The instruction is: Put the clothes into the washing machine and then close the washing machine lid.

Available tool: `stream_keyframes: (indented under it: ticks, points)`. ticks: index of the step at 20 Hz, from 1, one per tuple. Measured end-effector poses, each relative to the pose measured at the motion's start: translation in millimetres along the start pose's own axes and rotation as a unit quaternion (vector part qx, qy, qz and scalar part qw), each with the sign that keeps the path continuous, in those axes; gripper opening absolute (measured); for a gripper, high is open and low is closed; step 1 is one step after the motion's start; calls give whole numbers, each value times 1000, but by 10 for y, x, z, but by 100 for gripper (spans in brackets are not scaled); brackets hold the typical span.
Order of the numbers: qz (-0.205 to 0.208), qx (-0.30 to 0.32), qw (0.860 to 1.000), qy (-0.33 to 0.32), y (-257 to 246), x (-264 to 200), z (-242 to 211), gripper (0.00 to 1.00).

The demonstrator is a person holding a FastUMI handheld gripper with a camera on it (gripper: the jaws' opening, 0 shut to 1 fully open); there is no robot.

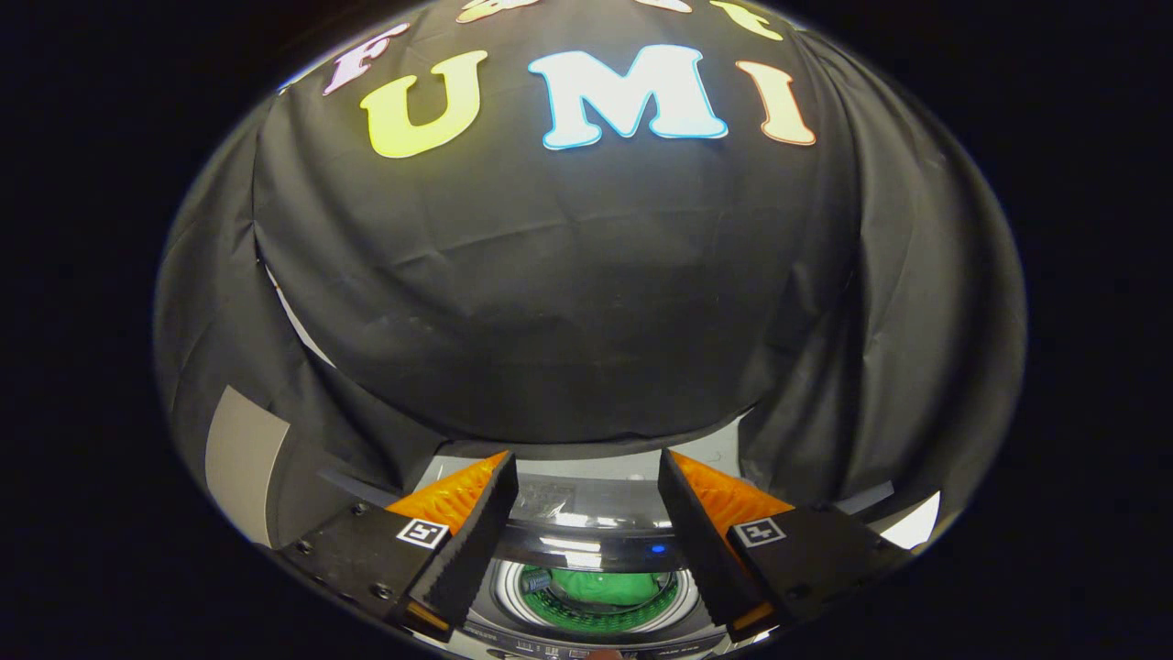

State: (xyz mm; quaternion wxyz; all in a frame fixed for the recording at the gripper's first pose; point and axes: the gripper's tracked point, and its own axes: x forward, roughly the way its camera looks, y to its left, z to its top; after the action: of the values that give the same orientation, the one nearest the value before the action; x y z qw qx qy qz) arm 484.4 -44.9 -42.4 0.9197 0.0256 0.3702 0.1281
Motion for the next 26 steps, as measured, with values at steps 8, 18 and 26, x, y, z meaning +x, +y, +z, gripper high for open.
stream_keyframes:
  ticks: [8,18,26]
  points:
    - [-6,-4,1000,-21,15,-135,-131,97]
    - [-3,-12,999,-51,47,-307,-348,97]
    - [5,-4,998,-57,132,-626,-1320,96]
